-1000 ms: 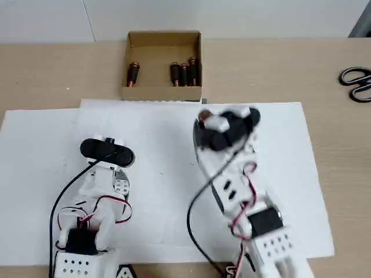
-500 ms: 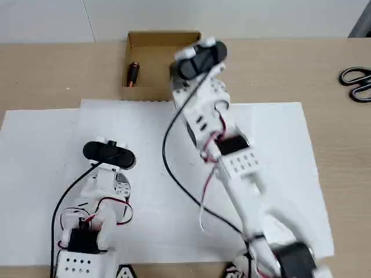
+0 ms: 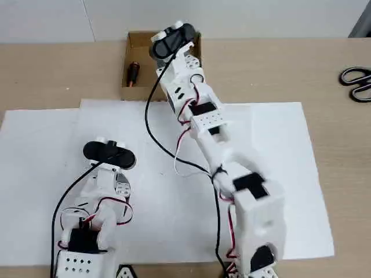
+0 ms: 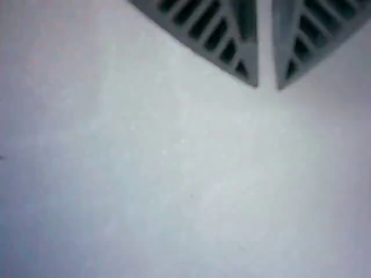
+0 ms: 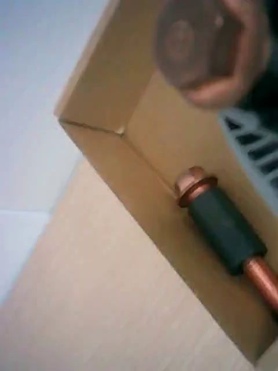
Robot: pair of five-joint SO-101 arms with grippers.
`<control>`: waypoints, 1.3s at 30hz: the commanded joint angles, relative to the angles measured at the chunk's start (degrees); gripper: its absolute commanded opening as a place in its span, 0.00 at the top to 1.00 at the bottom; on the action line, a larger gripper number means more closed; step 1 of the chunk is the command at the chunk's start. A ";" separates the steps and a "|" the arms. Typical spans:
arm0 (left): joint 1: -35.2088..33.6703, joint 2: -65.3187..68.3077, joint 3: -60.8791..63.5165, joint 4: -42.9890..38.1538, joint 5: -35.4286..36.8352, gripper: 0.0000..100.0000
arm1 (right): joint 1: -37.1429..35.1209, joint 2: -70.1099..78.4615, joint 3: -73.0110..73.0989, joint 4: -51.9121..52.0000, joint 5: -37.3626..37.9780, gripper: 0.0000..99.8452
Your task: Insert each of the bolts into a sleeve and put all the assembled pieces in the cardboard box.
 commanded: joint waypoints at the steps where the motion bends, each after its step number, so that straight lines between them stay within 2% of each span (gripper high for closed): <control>1: 0.44 -0.53 -0.31 -1.49 -0.18 0.99 | 0.48 4.26 -10.55 -1.98 0.53 1.00; 7: 0.44 -0.53 -0.31 -1.49 -0.09 0.99 | 0.40 11.65 -19.25 -1.71 0.79 1.00; 12: 0.44 -0.53 -0.31 -1.49 -0.09 0.99 | 0.31 12.09 -19.87 0.40 0.88 0.99; 14: 0.44 -0.53 -0.31 -1.49 -0.09 0.99 | 0.31 12.09 -20.04 3.65 0.88 0.95; 19: 0.44 -0.53 -0.31 -1.49 -0.09 0.99 | 0.40 12.00 -20.04 9.01 0.88 0.77; 21: 0.35 -0.53 -0.31 -1.49 -0.09 0.99 | 0.57 12.00 -20.04 9.10 0.88 0.75; 28: 0.35 -0.53 -0.31 -1.49 -0.09 0.99 | 0.31 5.41 -20.04 11.30 0.88 0.76; 34: 0.26 -0.53 -0.31 -1.49 -0.09 0.99 | 0.66 -0.40 -20.04 21.41 0.70 0.80; 39: 0.26 -0.53 -0.31 -1.49 -0.09 0.99 | 0.40 -5.49 -20.04 33.36 0.62 0.89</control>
